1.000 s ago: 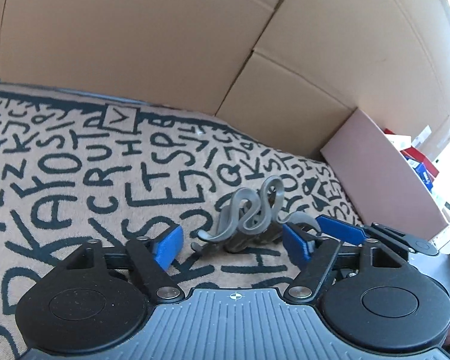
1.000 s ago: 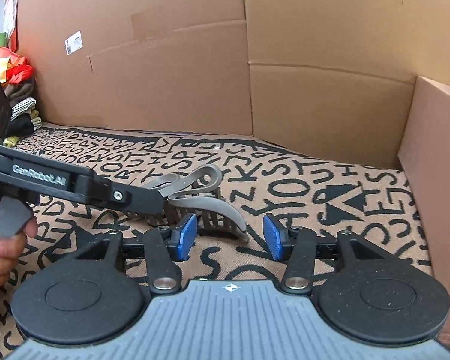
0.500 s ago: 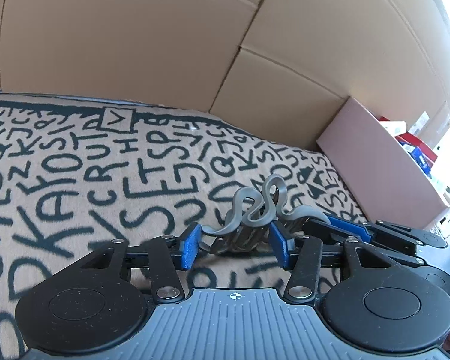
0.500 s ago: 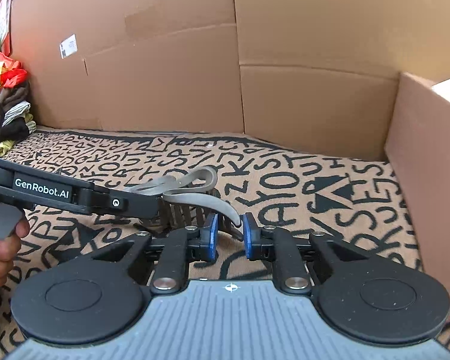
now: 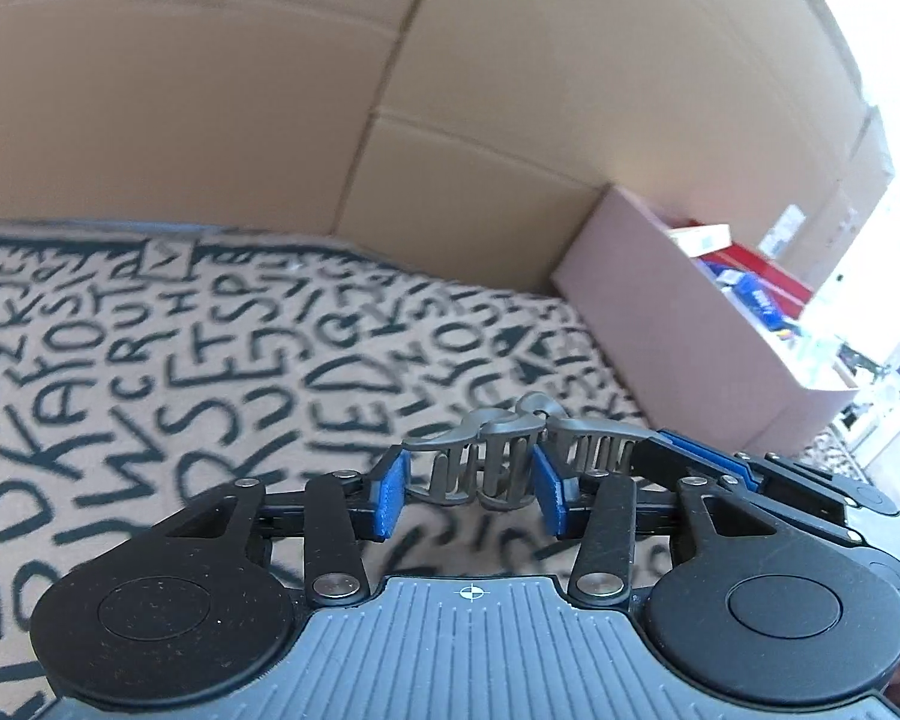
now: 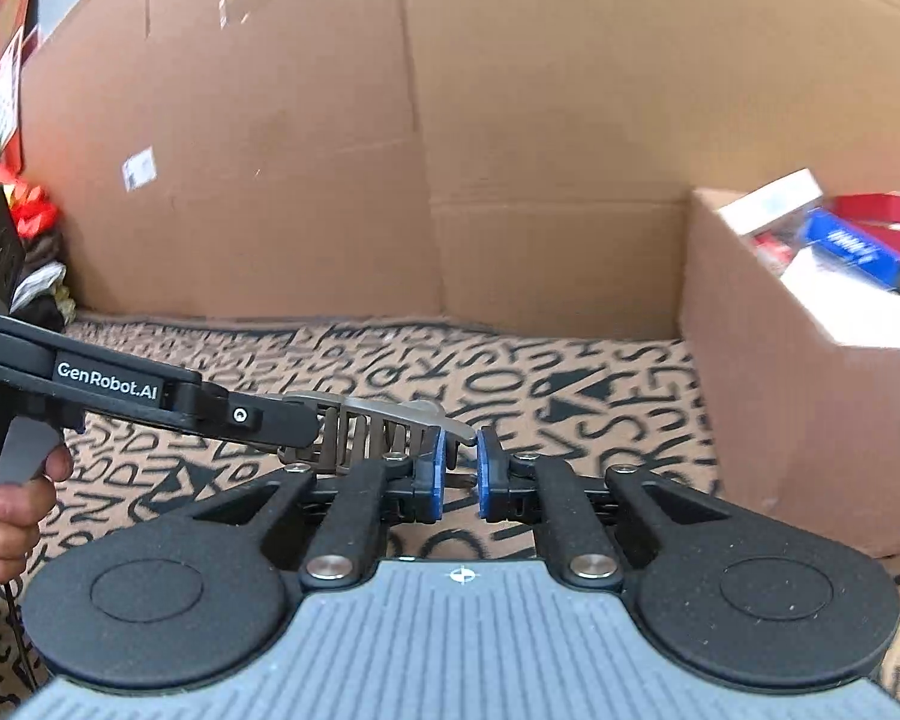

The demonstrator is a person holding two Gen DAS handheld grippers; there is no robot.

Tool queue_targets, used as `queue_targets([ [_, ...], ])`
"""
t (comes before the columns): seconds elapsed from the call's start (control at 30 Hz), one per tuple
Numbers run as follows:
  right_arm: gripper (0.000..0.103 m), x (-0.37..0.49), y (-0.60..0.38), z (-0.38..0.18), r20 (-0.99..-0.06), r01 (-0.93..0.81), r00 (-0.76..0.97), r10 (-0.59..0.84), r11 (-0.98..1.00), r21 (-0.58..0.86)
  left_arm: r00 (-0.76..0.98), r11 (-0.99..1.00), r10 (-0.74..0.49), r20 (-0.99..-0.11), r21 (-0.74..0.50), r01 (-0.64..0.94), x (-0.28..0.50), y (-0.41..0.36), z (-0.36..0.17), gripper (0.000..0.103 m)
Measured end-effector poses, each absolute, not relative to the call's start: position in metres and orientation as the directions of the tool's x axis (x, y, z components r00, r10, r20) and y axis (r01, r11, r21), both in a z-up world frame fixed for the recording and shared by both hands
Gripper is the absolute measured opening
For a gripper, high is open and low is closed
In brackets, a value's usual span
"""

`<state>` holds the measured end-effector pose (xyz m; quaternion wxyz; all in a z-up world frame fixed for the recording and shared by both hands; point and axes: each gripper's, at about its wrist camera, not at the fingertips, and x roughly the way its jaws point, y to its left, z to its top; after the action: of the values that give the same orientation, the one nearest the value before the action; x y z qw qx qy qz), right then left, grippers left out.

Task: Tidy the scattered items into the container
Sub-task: 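Carry the grey clip over the container and open the left tool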

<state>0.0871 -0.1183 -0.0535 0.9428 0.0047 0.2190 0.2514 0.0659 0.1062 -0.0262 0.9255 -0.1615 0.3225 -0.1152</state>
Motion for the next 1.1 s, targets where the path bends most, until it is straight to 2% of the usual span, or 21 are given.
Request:
queue_targets([
  [0.4,0.013,0.072,-0.166,-0.017,-0.262,-0.39,0.878,0.402,0.916,0.099,0.8,0.915,-0.38,-0.464,-0.317,0.251,0.073,0.051,0.022,0.045],
  [0.63,0.013,0.073,-0.202,0.002,-0.188,-0.305,0.931,0.313,0.95,0.071,0.796,0.896,-0.438,-0.418,-0.278,0.347,0.095,0.006,0.048,0.045],
  [1.1,0.013,0.1,-0.299,0.004,-0.148,-0.076,0.985,0.088,0.994,0.082,0.71,0.82,-0.573,-0.411,-0.269,0.506,0.169,-0.108,0.053,0.046],
])
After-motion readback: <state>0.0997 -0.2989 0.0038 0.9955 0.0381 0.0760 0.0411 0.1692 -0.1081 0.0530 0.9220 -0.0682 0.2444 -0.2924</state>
